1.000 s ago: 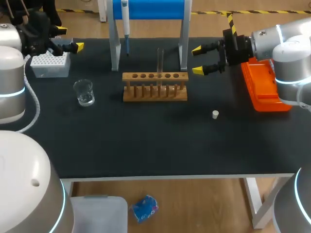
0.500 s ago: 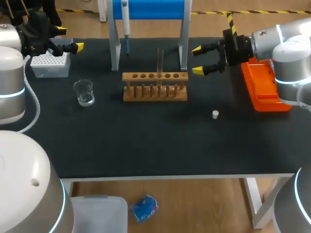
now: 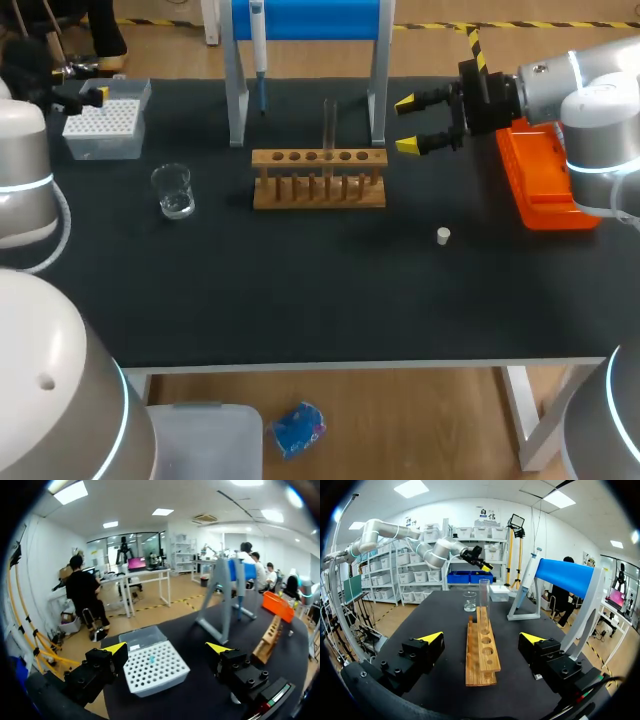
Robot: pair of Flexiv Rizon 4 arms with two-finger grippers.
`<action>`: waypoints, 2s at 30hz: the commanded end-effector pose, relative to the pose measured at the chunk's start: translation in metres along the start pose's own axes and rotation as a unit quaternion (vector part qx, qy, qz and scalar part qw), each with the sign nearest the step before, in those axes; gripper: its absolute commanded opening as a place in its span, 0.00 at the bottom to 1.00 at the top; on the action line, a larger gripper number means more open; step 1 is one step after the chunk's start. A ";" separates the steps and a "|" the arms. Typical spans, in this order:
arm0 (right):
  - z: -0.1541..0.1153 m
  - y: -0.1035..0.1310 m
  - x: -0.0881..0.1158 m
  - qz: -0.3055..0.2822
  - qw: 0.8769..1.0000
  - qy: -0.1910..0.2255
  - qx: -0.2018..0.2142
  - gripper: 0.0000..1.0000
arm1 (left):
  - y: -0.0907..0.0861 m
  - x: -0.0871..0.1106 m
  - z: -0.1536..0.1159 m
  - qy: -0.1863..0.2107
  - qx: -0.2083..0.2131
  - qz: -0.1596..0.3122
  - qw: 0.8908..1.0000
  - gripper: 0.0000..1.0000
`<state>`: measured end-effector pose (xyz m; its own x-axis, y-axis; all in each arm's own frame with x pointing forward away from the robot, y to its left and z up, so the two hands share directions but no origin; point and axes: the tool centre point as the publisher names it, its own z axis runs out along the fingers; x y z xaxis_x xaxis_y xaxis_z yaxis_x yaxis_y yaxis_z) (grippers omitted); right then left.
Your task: Invert the test tube, pick up the pipette, mount the tip to pipette, aspirate from beaker and dispense into the tube, eject the tip, return the pipette, and cap with the stopper.
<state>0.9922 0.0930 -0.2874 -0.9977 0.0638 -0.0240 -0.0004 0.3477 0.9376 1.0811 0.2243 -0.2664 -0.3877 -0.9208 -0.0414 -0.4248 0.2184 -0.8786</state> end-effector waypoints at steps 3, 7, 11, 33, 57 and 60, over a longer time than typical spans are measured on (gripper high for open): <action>0.000 0.000 0.001 -0.001 1.000 0.000 0.000 1.00 | 0.001 -0.009 0.055 -0.062 -0.066 -0.031 0.995 1.00; 0.000 0.000 0.001 -0.001 1.000 0.000 0.000 1.00 | 0.008 -0.008 0.068 -0.090 -0.094 -0.053 0.990 1.00; 0.000 0.000 0.001 -0.001 1.000 0.000 0.000 1.00 | 0.014 -0.010 0.073 -0.115 -0.105 -0.074 0.985 1.00; 0.000 0.000 0.001 -0.001 1.000 0.000 0.000 1.00 | 0.040 -0.019 0.084 -0.124 -0.109 -0.111 0.980 1.00; 0.000 0.000 0.001 -0.001 1.000 0.000 0.000 1.00 | 0.051 -0.025 0.106 -0.138 -0.121 -0.130 0.974 0.87; 0.000 0.000 0.001 -0.001 1.000 0.000 0.000 1.00 | 0.053 -0.025 0.106 -0.140 -0.123 -0.129 0.974 0.72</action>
<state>0.9922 0.0930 -0.2874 -0.9977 0.0638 -0.0240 -0.0003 0.3476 0.9376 1.1538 0.2253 -0.3606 -0.0191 -0.9997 0.0118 -0.6712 0.0041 -0.7412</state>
